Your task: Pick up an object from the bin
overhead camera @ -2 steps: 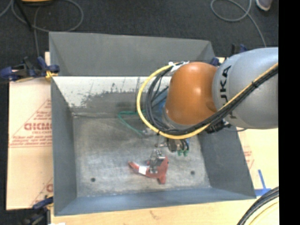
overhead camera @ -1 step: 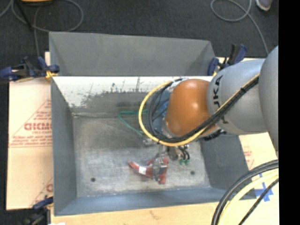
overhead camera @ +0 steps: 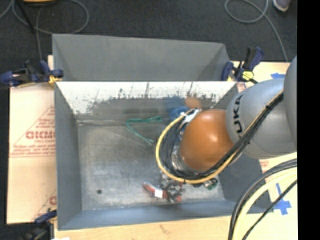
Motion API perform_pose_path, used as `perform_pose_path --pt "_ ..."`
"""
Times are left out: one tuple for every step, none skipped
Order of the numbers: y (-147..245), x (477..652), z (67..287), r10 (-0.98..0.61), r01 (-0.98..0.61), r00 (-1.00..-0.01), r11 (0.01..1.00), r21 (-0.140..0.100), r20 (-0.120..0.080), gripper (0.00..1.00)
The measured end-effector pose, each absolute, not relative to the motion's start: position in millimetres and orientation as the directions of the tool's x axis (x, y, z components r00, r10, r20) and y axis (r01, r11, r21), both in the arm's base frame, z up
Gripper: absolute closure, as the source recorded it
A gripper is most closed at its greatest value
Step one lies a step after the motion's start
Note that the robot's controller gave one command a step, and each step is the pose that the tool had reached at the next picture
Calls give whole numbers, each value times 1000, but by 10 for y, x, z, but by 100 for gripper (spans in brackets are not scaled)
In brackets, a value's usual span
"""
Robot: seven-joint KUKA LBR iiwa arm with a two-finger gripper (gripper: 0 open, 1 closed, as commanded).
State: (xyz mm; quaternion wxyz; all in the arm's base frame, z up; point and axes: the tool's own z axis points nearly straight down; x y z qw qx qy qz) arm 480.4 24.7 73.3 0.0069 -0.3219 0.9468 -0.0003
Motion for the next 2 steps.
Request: perform_pose_path --pt "247 4804 733 -609 -609 -793 793 -5 -13 100" --pt "275 4754 1231 -612 -612 -791 791 3 4 100"
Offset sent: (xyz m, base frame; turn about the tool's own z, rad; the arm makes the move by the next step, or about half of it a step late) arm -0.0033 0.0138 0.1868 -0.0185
